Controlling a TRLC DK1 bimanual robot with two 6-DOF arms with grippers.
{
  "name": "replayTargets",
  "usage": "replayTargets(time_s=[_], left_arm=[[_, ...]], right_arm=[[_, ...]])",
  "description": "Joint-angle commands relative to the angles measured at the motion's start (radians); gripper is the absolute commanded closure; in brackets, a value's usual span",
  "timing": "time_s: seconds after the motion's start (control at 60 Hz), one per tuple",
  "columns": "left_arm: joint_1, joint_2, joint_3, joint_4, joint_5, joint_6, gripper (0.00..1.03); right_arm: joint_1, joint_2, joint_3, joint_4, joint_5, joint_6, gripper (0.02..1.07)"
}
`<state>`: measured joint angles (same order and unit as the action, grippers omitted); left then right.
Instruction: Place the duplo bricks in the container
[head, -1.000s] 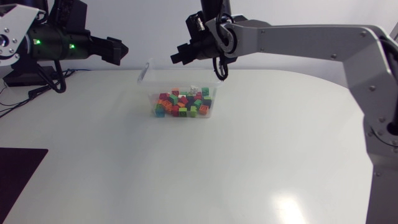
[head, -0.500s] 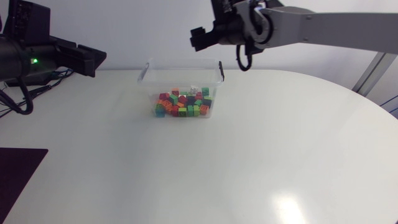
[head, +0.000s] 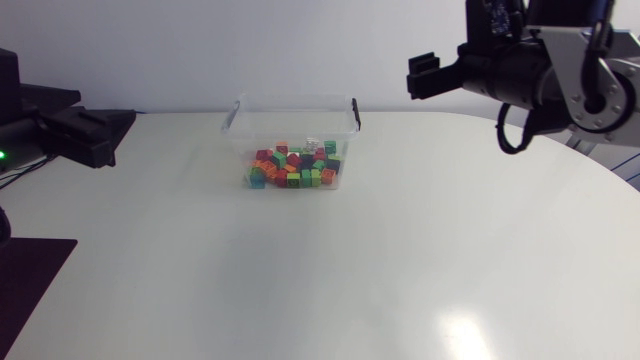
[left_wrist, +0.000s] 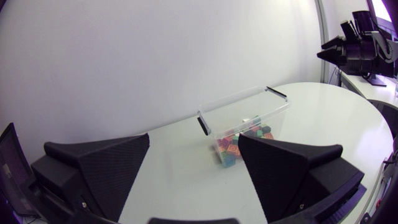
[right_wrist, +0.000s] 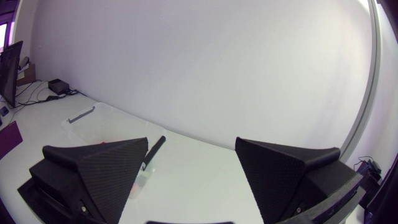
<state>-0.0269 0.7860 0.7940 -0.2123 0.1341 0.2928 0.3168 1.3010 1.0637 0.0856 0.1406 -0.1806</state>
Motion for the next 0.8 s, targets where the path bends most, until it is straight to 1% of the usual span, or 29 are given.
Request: replayTargets(time_s=[0.0, 0.183, 0.3, 0.483, 0.633, 0.783], left_arm=[[0.008, -0.048, -0.044, 0.005, 0.01, 0.02, 0.04], [0.016, -0.137, -0.114, 0.014, 0.009, 0.019, 0.04], [0.027, -0.189, -0.157, 0.021, 0.009, 0.017, 0.04], [0.036, -0.28, -0.257, 0.063, 0.009, 0.016, 0.04], [0.041, -0.373, -0.319, 0.07, 0.009, 0.014, 0.04], [0.051, -0.45, -0.36, 0.067, 0.009, 0.017, 0.04]], right_arm=[[-0.028, -0.088, -0.071, 0.019, 0.013, -0.025, 0.06], [-0.107, -0.263, -0.2, 0.005, 0.013, -0.046, 0.06], [-0.168, -0.368, -0.281, -0.014, -0.004, -0.057, 0.06], [-0.252, -0.548, -0.444, -0.023, -0.036, -0.074, 0.06], [-0.288, -0.675, -0.55, -0.035, -0.052, -0.088, 0.06], [-0.308, -0.793, -0.613, -0.069, -0.055, -0.099, 0.06]])
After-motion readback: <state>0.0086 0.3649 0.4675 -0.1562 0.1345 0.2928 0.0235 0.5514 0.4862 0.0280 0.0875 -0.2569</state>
